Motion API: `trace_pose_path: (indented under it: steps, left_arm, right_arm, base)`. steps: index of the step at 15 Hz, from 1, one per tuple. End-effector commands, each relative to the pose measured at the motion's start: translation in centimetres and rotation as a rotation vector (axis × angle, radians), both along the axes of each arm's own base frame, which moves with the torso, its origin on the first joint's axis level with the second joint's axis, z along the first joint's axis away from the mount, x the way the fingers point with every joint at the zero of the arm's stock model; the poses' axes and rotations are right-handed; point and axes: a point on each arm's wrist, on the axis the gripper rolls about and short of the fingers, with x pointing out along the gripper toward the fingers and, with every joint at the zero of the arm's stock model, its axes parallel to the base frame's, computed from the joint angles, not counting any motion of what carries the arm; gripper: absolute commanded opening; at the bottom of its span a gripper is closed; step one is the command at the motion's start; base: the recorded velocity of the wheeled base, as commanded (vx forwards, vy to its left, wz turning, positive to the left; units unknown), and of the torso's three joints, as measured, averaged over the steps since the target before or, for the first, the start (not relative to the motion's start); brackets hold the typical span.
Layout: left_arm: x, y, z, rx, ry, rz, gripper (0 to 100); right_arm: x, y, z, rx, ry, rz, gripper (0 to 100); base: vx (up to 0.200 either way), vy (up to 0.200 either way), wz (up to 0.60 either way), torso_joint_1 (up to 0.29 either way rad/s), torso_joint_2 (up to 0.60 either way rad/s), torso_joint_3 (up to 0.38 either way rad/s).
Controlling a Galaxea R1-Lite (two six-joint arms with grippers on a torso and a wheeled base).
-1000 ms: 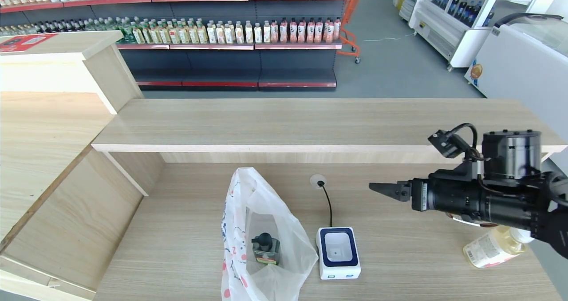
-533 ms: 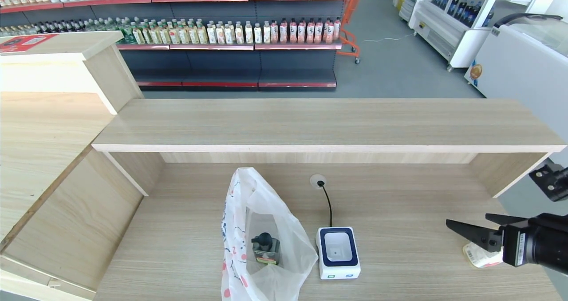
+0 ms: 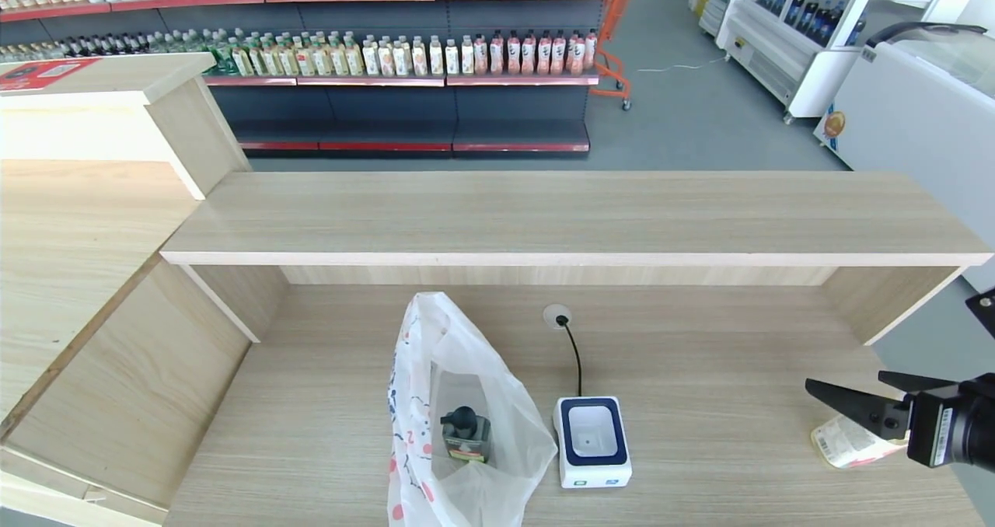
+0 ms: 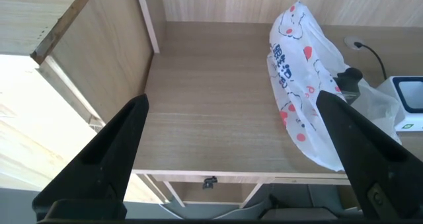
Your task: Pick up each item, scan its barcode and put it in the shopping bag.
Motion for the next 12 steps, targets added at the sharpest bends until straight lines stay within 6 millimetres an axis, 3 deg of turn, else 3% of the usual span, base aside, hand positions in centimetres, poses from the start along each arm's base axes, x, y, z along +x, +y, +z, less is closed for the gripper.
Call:
trace_pose_path:
  steps: [1, 6, 12]
  left_arm:
    - [0.0, 0.0, 0.0, -0.001, -0.001, 0.0, 100]
    - [0.0, 0.0, 0.0, 0.001, -0.001, 0.0, 100]
    - [0.0, 0.0, 0.0, 0.004, -0.001, 0.002, 100]
  right_arm:
    - [-0.03, 0.03, -0.16, 0.0, 0.008, 0.002, 100]
    - [-0.38, 0.0, -0.35, 0.002, 0.027, 0.0, 100]
    - [-0.71, -0.19, -0.14, 0.003, 0.032, -0.014, 100]
  base:
    - [0.0, 0.0, 0.0, 0.0, 0.0, 0.0]
    - [0.0, 0.0, 0.0, 0.0, 0.0, 0.0]
    - [0.0, -0.2, 0.0, 0.007, 0.0, 0.002]
